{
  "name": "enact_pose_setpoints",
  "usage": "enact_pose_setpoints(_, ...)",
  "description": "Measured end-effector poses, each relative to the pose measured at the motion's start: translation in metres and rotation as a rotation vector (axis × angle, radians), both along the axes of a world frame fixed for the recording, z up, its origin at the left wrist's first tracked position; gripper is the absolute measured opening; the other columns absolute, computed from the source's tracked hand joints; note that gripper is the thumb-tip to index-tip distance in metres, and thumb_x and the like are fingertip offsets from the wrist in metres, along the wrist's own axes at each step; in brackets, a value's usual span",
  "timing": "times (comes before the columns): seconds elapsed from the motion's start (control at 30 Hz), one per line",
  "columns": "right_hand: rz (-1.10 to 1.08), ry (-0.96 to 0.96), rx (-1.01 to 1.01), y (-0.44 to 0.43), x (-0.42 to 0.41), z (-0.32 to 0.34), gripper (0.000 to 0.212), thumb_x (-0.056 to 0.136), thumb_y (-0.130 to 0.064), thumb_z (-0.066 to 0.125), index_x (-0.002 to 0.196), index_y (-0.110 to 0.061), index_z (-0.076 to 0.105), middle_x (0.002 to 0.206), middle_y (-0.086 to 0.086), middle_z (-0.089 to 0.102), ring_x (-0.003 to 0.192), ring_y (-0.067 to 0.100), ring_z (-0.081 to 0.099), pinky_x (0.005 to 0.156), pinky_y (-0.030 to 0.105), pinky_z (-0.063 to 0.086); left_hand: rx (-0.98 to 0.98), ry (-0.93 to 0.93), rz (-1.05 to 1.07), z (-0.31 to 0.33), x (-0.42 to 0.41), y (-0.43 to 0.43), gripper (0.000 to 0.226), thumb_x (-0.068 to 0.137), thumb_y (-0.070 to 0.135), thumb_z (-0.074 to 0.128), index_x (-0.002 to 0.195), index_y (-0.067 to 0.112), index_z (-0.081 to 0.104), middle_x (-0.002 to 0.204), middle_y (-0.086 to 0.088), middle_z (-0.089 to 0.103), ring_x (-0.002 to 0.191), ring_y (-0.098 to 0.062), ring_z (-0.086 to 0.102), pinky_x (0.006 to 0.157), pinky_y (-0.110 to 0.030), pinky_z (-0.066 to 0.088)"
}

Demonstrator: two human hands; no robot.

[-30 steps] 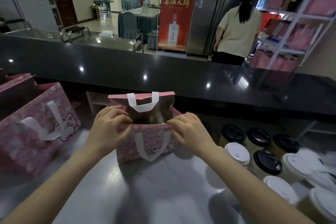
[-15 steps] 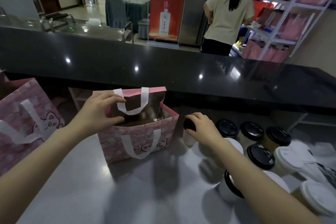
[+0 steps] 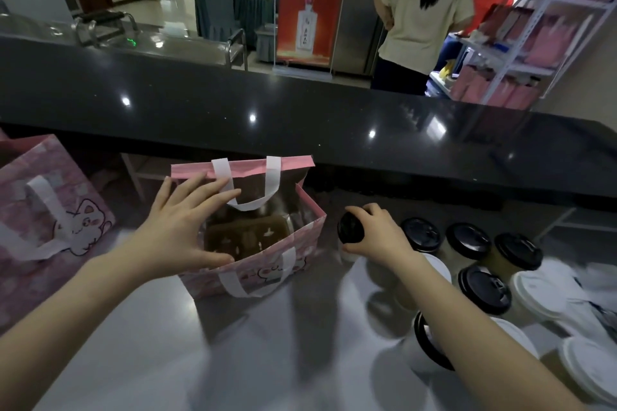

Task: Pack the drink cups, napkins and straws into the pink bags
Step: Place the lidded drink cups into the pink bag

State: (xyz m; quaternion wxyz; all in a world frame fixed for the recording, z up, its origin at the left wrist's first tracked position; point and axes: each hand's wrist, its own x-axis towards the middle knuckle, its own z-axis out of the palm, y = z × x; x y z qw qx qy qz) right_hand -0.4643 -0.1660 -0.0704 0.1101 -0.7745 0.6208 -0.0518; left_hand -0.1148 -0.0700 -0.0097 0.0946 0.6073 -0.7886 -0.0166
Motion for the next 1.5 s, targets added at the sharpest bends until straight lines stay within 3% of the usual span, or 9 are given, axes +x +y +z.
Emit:
enact_pose_setpoints(0.17, 0.121, -0.148, -0.136, 0.028, -0.017, 0.065, 0.083, 0.067, -0.047, 0.077, 0.141, -0.036, 0.042, 0.135, -0.005, 0.039, 0.125, 0.019, 0.038, 0.102, 0.037, 0.042, 0.06, -0.072, -0.008, -0.002, -0.006, 0.003, 0.11, 0.066, 0.075, 0.063, 0.146, 0.05, -0.008, 0.157, 0.017, -0.022, 0.14, -0.012, -0.035, 0.113, -0.05, -0.024)
enact_pose_setpoints(0.3, 0.253, -0.173, -0.267, 0.048, -0.022, 0.131, 0.082, 0.066, -0.042, 0.081, 0.14, -0.035, 0.044, 0.133, -0.005, 0.042, 0.123, 0.018, 0.042, 0.103, 0.04, 0.042, 0.096, -0.077, 0.016, -0.001, -0.014, 0.005, 0.112, 0.065, 0.078, 0.06, 0.148, 0.049, -0.009, 0.158, 0.014, -0.023, 0.138, -0.014, -0.038, 0.114, -0.052, -0.021)
enact_pose_setpoints(0.47, 0.401, -0.33, -0.336, 0.067, 0.019, 0.177, 0.081, 0.065, -0.056, 0.071, 0.138, -0.042, 0.042, 0.128, -0.013, 0.041, 0.12, 0.011, 0.044, 0.098, 0.027, 0.041, 0.075, -0.092, -0.006, -0.004, -0.019, 0.009, 0.113, 0.062, 0.079, 0.059, 0.148, 0.049, -0.008, 0.158, 0.014, -0.023, 0.137, -0.015, -0.039, 0.112, -0.048, -0.025)
enact_pose_setpoints(0.73, 0.594, -0.156, -0.302, 0.078, 0.096, 0.106, 0.08, 0.072, -0.043, 0.077, 0.141, -0.035, 0.038, 0.14, -0.006, 0.037, 0.128, 0.014, 0.034, 0.105, 0.036, 0.042, 0.021, -0.052, 0.009, -0.008, -0.014, 0.019, 0.113, 0.058, 0.083, 0.051, 0.144, 0.053, -0.014, 0.159, 0.015, -0.017, 0.131, -0.006, -0.043, 0.112, -0.044, -0.023)
enact_pose_setpoints(0.9, 0.644, -0.1, -0.277, 0.087, 0.092, 0.074, 0.079, 0.074, -0.047, 0.073, 0.143, -0.035, 0.035, 0.144, -0.005, 0.035, 0.131, 0.015, 0.032, 0.108, 0.032, 0.038, -0.028, -0.103, 0.039, 0.002, -0.012, 0.025, 0.109, 0.061, 0.083, 0.048, 0.148, 0.048, -0.007, 0.161, 0.015, -0.007, 0.145, -0.013, -0.021, 0.117, -0.047, -0.017)
enact_pose_setpoints(1.07, 0.661, -0.059, -0.277, 0.097, 0.081, 0.064, 0.078, 0.074, -0.049, 0.071, 0.142, -0.036, 0.036, 0.146, -0.005, 0.032, 0.133, 0.016, 0.03, 0.104, 0.028, 0.039, -0.08, -0.231, 0.077, 0.02, -0.003, 0.021, 0.1, 0.065, 0.083, 0.05, 0.149, 0.045, 0.011, 0.16, 0.015, 0.012, 0.144, -0.019, 0.001, 0.112, -0.043, -0.01)
enact_pose_setpoints(1.23, 0.669, -0.015, -0.25, 0.107, 0.072, 0.056, 0.077, 0.074, -0.052, 0.068, 0.141, -0.04, 0.031, 0.147, -0.007, 0.029, 0.133, 0.016, 0.029, 0.102, 0.029, 0.043, -0.003, -0.259, 0.043, 0.017, 0.005, 0.02, 0.104, 0.063, 0.086, 0.049, 0.149, 0.045, 0.007, 0.162, 0.014, 0.001, 0.14, -0.015, -0.034, 0.1, -0.05, -0.038)
enact_pose_setpoints(1.37, 0.659, 0.008, -0.239, 0.107, 0.072, 0.058, 0.077, 0.074, -0.056, 0.066, 0.14, -0.042, 0.029, 0.144, -0.009, 0.028, 0.129, 0.015, 0.03, 0.095, 0.025, 0.045, 0.033, -0.205, 0.009, 0.007, 0.003, 0.031, 0.116, 0.057, 0.087, 0.052, 0.15, 0.043, -0.001, 0.159, 0.013, -0.02, 0.132, -0.013, -0.047, 0.107, -0.057, -0.028)
enact_pose_setpoints(1.5, 0.654, -0.02, -0.256, 0.101, 0.091, 0.067, 0.077, 0.072, -0.056, 0.067, 0.137, -0.04, 0.03, 0.138, -0.01, 0.03, 0.121, 0.013, 0.037, 0.087, 0.022, 0.047, 0.018, -0.159, -0.037, 0.003, -0.004, 0.039, 0.122, 0.054, 0.084, 0.056, 0.152, 0.04, -0.001, 0.158, 0.011, -0.025, 0.136, -0.012, -0.041, 0.112, -0.044, -0.019)
